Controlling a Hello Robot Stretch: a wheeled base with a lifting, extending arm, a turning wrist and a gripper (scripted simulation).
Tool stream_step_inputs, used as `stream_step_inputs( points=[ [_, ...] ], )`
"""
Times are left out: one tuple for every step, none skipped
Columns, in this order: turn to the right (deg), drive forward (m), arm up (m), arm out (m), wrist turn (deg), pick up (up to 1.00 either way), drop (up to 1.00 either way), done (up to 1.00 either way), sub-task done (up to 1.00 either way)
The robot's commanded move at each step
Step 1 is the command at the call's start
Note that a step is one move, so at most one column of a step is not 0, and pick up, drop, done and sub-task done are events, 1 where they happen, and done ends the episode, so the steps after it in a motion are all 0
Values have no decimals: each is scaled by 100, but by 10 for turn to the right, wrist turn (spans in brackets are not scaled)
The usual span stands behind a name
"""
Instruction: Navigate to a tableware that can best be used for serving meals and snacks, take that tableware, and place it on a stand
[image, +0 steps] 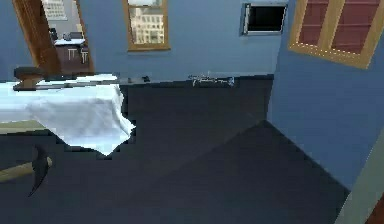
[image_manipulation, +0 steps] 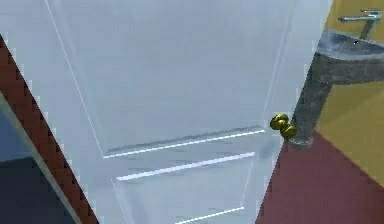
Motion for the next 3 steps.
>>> stream_step_inputs(
  points=[
    [0,100,0,0,0,0,0,0,0],
    [-30,0,0,0,0,0,0,0,0],
    [0,100,0,0,0,0,0,0,0]
  ],
)
